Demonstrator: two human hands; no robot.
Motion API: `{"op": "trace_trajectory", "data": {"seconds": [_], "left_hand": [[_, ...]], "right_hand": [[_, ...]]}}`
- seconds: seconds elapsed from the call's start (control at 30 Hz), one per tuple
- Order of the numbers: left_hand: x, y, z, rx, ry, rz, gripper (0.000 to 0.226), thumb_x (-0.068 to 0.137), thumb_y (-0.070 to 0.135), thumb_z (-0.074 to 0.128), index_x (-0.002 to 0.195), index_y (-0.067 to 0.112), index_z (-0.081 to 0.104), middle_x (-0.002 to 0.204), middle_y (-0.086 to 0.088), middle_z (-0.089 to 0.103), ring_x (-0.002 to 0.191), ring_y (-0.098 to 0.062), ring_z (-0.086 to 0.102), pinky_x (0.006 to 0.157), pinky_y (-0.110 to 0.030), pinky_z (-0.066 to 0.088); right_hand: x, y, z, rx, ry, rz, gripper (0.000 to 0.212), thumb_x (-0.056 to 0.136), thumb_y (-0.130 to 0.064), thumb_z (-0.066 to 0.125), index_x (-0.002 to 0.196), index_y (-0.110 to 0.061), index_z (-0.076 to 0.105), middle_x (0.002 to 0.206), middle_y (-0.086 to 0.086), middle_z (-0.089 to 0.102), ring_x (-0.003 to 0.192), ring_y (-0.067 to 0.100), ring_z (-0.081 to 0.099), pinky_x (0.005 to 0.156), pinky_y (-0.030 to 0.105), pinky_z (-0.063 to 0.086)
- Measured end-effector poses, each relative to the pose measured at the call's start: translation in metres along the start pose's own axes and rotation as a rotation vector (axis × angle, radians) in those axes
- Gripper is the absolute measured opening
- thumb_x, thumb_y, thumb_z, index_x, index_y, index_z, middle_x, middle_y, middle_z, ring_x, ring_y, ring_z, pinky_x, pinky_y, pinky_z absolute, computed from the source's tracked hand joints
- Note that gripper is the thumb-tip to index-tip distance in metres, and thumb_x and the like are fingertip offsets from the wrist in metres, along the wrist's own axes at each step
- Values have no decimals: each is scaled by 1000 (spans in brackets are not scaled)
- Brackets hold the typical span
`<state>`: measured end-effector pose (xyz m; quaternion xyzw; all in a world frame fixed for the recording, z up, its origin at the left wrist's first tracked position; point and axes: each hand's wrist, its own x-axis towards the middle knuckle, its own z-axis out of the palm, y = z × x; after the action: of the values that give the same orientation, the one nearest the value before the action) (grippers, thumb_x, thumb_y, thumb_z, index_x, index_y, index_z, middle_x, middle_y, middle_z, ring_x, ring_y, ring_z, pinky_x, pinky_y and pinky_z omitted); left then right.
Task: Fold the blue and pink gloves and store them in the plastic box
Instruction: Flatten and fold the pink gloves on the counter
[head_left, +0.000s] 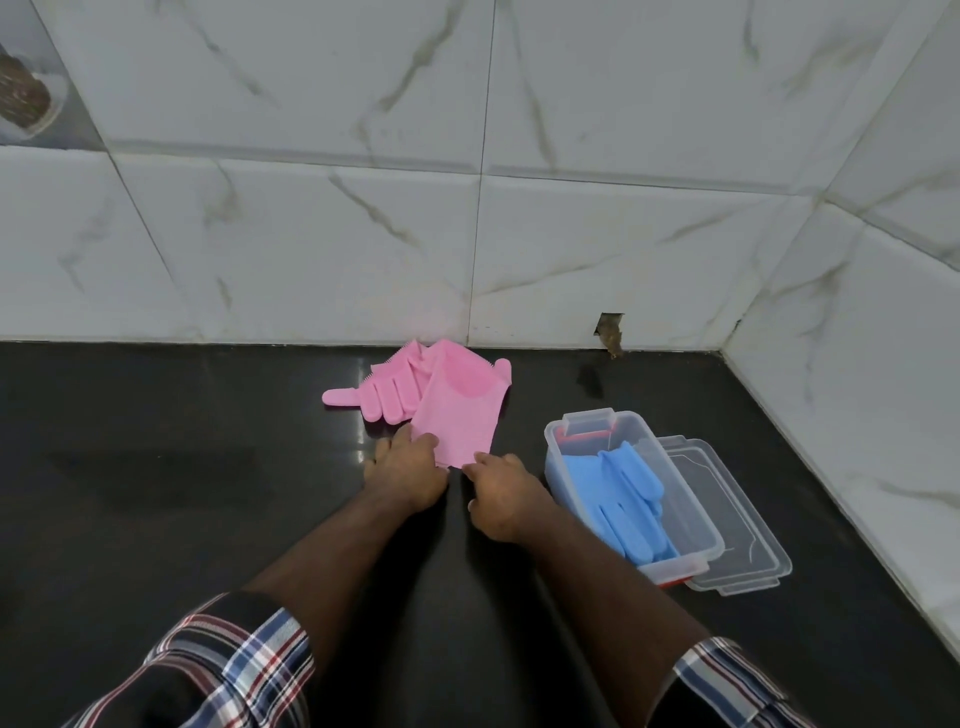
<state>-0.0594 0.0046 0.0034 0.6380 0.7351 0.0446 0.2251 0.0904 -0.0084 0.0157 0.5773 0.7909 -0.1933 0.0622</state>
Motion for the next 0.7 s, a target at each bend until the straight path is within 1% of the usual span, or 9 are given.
{"op": "trace_trajectory", "data": {"seconds": [0.1,0.23,0.37,0.5,0.6,0.7], "left_hand": [[0,5,1,-23,-11,17,54,93,37,55,145,28,45,155,0,34,139,-32,31,110,-50,32],[-5,16,4,-22,-19,47,52,94,35,53,145,27,46,155,2,37,140,-31,31,110,-49,32],[-9,29,9,9,-31,78,51,95,37,53,144,23,49,156,3,37,140,-31,32,110,-50,32],[-13,41,15,24,-56,98,51,95,41,55,143,24,51,157,3,35,142,-31,32,113,-51,30],[-16,44,17,-1,-57,69,50,94,41,55,142,27,51,158,4,34,143,-29,30,113,-50,30],[-20,39,16,-58,34,-7,48,93,35,55,141,30,52,162,2,25,145,-30,24,113,-52,26]], "right_hand": [[-2,6,0,2,-5,8,49,95,-22,51,143,-17,46,157,3,35,140,29,33,114,46,36],[-4,20,1,18,-4,10,52,97,-22,51,148,-22,42,158,-2,35,143,26,31,118,43,31],[-9,35,0,30,12,-5,52,97,-22,51,148,-24,42,157,-4,37,142,25,32,119,41,29],[-14,56,-7,43,12,-22,51,96,-22,51,147,-26,45,155,-6,41,139,25,36,118,39,29],[-18,76,-13,23,-25,7,53,97,-23,50,149,-30,42,157,-9,37,142,22,32,119,37,26],[-20,86,-18,45,-35,39,56,97,-25,52,150,-32,37,159,-10,33,145,23,29,120,39,23]]}}
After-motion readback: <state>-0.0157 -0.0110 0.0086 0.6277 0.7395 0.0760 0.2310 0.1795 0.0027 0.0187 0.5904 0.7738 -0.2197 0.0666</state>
